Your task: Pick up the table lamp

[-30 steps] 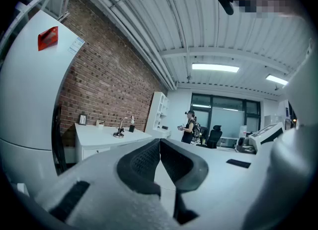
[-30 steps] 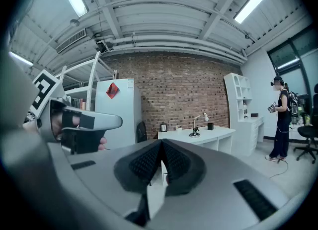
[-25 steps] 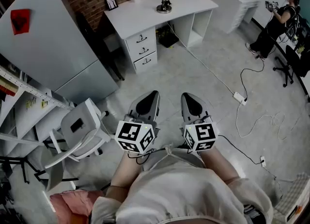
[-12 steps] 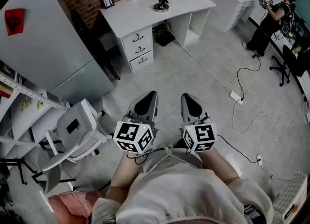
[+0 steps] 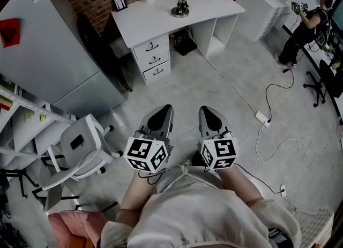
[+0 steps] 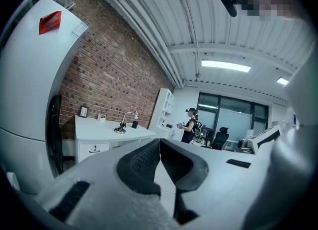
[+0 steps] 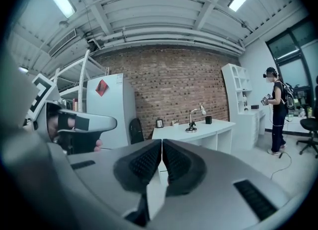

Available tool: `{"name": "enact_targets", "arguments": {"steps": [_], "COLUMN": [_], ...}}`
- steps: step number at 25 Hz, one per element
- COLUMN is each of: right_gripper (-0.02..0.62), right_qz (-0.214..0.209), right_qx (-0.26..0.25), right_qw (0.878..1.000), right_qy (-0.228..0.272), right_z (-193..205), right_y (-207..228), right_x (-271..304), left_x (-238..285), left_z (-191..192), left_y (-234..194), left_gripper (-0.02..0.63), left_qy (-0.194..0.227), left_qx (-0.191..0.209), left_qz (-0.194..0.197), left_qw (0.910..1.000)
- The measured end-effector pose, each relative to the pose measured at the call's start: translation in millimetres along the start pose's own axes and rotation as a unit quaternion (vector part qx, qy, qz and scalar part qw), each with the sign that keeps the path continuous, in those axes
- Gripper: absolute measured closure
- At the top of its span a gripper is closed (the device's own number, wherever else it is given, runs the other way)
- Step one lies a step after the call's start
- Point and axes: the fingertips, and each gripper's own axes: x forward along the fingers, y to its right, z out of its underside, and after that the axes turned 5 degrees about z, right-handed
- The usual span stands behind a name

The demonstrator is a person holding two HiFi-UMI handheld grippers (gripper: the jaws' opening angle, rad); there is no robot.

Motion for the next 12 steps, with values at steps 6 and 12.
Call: {"name": "enact_targets", "arguments": {"steps": [6,12], "right_gripper": [0.568,0.568], "right_qz": [-0.030,-0.045], "right_qx": [0.002,-0.001], "right_qw": [1.000,0.999], "right_qy": [-0.004,-0.012], "right_z": [-14,-31], "right_y": [70,163], "right_x": [46,88], "left_x": [77,173], "left_z": [-2,5], "left_y": [2,20], "left_gripper": [0.586,0.586], "left_qy": [0.006,0.006], "left_qx": [-0.006,-0.023], "left_qz": [-0.033,-0.051], "left_qw": [0.9994,0.9984]}}
